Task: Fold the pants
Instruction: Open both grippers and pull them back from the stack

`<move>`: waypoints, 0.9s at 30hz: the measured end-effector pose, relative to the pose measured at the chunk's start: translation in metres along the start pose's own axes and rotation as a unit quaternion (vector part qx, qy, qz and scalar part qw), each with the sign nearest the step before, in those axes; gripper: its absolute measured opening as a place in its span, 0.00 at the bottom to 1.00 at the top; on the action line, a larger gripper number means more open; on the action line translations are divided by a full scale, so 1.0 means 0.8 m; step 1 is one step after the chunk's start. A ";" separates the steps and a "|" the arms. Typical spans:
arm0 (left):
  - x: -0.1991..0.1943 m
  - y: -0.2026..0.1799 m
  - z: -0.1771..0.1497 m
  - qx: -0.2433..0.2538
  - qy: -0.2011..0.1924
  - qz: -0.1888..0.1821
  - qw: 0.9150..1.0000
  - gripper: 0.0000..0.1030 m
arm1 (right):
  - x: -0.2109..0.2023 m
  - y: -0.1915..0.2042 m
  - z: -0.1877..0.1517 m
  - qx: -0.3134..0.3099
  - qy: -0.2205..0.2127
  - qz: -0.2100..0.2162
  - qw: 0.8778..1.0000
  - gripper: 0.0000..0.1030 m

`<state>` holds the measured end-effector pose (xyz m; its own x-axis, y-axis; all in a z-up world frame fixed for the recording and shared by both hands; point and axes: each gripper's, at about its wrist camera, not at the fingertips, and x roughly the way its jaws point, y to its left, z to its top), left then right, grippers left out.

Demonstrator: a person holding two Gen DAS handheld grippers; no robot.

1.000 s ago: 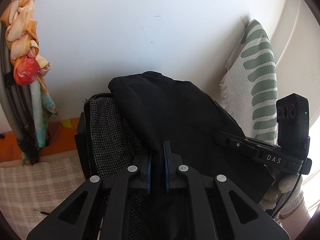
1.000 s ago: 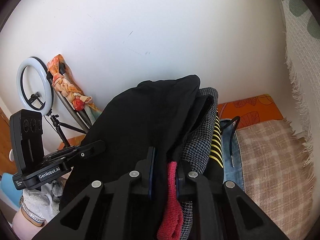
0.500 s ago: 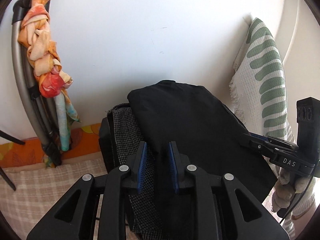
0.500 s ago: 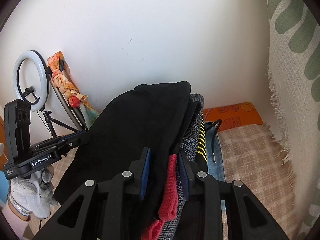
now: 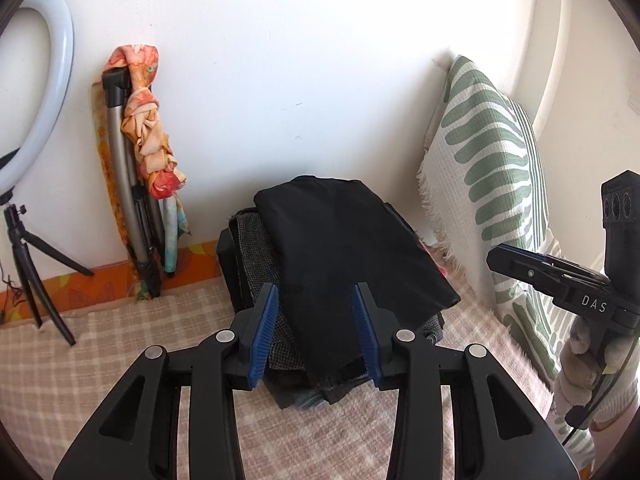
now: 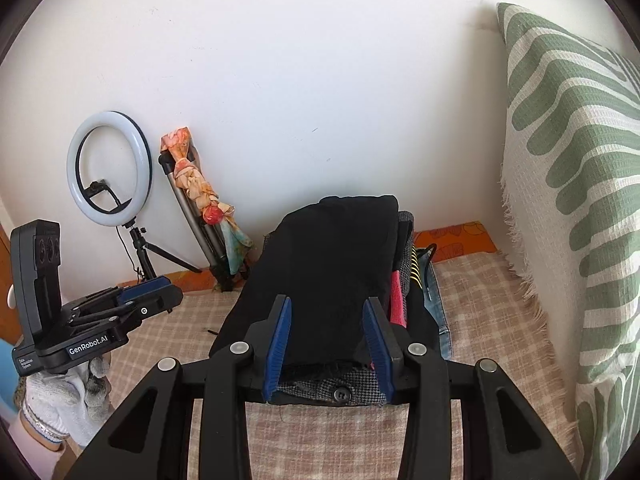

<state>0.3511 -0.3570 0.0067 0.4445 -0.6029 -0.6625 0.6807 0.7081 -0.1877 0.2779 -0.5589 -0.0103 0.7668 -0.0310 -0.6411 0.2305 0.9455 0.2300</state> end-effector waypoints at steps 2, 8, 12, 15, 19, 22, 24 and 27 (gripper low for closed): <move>-0.023 -0.009 -0.011 0.006 -0.005 -0.004 1.000 0.36 | -0.021 0.017 -0.009 -0.008 -0.007 -0.007 1.000 0.39; -0.094 -0.038 -0.048 0.026 -0.029 -0.016 0.999 0.42 | -0.081 0.072 -0.048 -0.034 -0.021 -0.037 0.998 0.50; -0.137 -0.054 -0.079 0.035 -0.046 -0.018 0.998 0.57 | -0.117 0.101 -0.079 -0.041 -0.031 -0.050 0.997 0.55; -0.162 -0.061 -0.100 0.040 -0.055 -0.022 0.997 0.65 | -0.137 0.119 -0.101 -0.049 -0.032 -0.059 0.997 0.57; -0.189 -0.062 -0.126 0.034 -0.061 -0.030 0.997 0.76 | -0.162 0.142 -0.127 -0.059 -0.037 -0.078 0.995 0.67; -0.201 -0.063 -0.142 0.041 -0.065 -0.015 0.997 0.78 | -0.181 0.158 -0.146 -0.068 -0.045 -0.093 0.992 0.74; -0.207 -0.063 -0.150 0.041 -0.062 -0.010 0.997 0.78 | -0.191 0.166 -0.157 -0.071 -0.051 -0.095 0.992 0.81; -0.213 -0.058 -0.163 0.028 -0.058 -0.010 0.998 0.78 | -0.201 0.178 -0.175 -0.075 -0.060 -0.102 0.990 0.83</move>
<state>0.1679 -0.2389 0.0340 0.4927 -0.6569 -0.5707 0.7199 0.6762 -0.1568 0.1033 -0.3740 0.0227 0.7804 -0.2567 -0.5701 0.3037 0.9527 -0.0133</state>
